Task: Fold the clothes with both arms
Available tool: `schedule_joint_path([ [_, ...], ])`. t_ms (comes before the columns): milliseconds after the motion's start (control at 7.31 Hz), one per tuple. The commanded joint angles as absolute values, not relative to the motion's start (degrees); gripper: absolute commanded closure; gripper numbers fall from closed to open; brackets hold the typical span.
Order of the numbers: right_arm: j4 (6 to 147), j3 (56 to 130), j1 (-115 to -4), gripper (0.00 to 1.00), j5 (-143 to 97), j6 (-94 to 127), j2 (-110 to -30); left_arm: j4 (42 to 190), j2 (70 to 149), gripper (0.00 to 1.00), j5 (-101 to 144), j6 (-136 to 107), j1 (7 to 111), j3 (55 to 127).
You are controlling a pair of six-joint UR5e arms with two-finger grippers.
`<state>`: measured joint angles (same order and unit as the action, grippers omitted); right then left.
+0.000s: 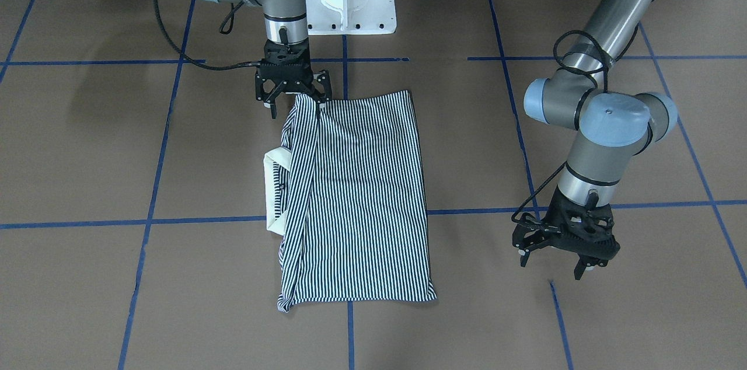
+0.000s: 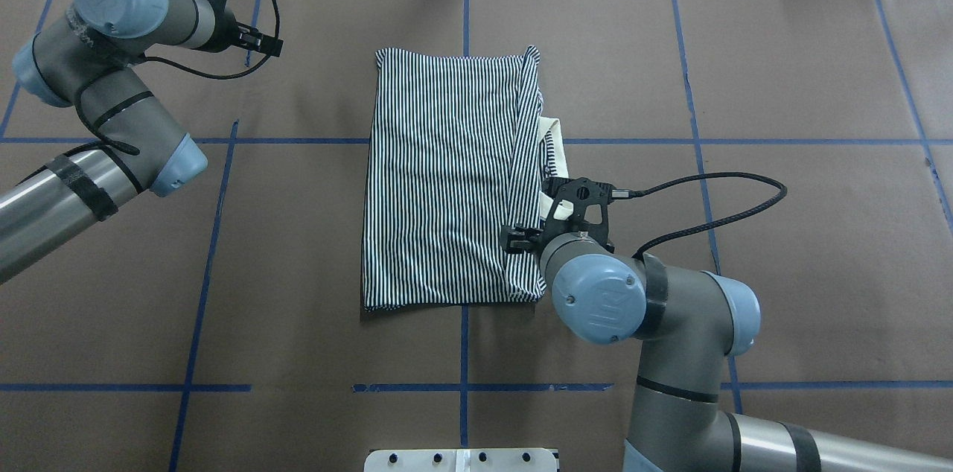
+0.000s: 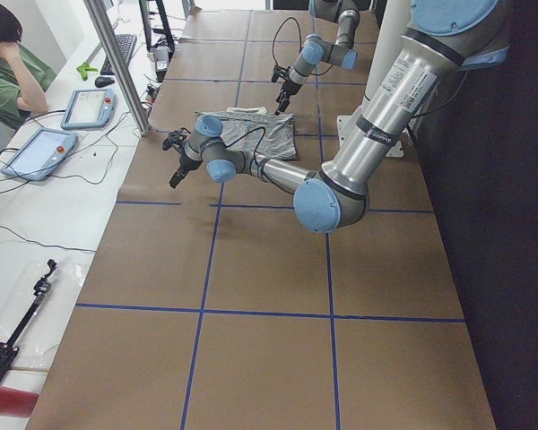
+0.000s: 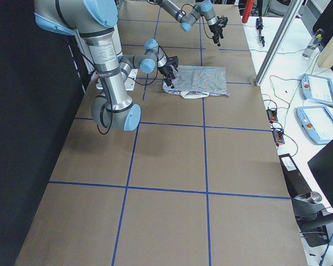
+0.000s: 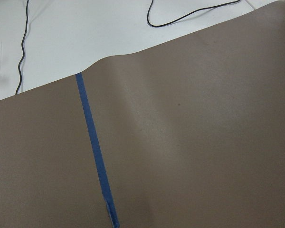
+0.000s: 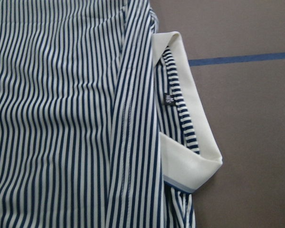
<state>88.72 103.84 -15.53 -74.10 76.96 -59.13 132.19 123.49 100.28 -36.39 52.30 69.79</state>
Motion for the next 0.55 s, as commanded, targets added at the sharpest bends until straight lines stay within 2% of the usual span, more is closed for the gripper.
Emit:
schedule_joint_path([
  [0, 95.4, 103.3, -14.1, 0.07, -76.2, 65.0, -55.4, 132.2, 123.5, 0.00, 100.3, -36.5, 52.3, 69.8],
  [137, 96.2, 103.3, -14.1, 0.21, -77.7, 58.9, -55.5, 132.2, 123.5, 0.00, 100.3, -36.5, 52.3, 69.8],
  [411, 96.3, 103.3, -13.7, 0.29, -80.0, 51.4, -55.3, 132.2, 123.5, 0.00, 100.3, -37.7, 52.1, 69.8],
])
